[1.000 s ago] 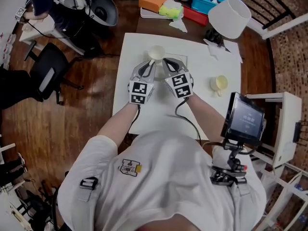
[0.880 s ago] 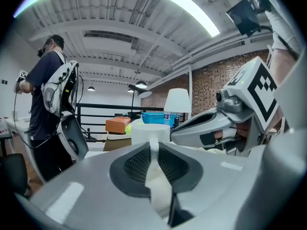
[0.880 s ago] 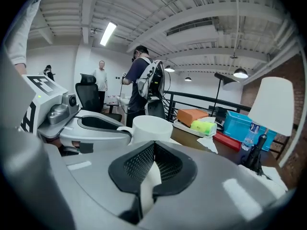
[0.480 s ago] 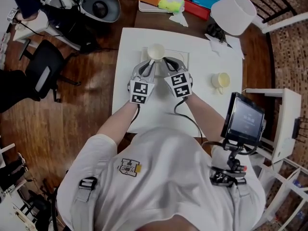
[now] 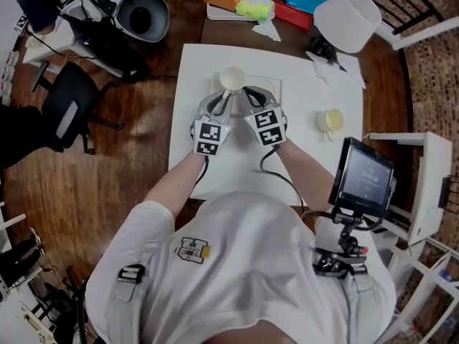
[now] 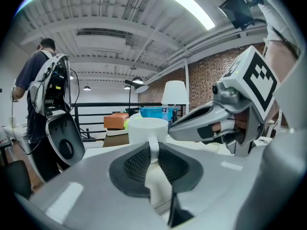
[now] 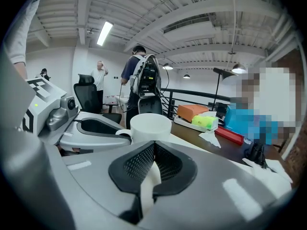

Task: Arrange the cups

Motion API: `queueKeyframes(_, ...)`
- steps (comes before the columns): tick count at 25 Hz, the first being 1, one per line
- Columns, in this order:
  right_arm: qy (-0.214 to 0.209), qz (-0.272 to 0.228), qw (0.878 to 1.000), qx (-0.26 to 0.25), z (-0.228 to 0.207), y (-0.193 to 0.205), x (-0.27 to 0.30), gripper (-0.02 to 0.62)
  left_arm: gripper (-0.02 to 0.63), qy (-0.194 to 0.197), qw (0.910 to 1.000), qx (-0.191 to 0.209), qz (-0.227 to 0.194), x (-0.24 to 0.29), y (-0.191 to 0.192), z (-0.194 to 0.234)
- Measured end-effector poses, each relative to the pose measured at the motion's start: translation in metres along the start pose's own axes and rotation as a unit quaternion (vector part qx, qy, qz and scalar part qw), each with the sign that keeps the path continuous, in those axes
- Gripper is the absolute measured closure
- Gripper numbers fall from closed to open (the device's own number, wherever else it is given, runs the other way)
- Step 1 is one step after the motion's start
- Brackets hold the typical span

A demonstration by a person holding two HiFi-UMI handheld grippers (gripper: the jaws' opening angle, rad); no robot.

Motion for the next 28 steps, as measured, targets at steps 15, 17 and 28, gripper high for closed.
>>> queueKeyframes(15, 0.003, -0.019, 0.999, 0.032, -0.010, 0.020, -0.036, 0.594, 0.555, -0.014, 0.9997, -0.017, -0.009, -0.032, 0.018, 0.010)
queueKeyframes(17, 0.003, -0.018, 0.999, 0.034, -0.007, 0.033, -0.049, 0.594, 0.555, -0.020, 0.9996, -0.021, -0.002, -0.043, 0.028, 0.006)
queueKeyframes(28, -0.031, 0.008, 0.999, 0.019, 0.030, 0.152, -0.131, 0.594, 0.557, 0.053, 0.9966, -0.016, 0.060, -0.107, 0.088, -0.099)
Point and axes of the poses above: the fingertips, and each gripper's own axes: x forward along the fingers, z to its left, y out of its underside, the point moved 8 cm from there along -x, backward along the fingers, and after that the axes turned 14 degrees about z, right-handed, at the moved point
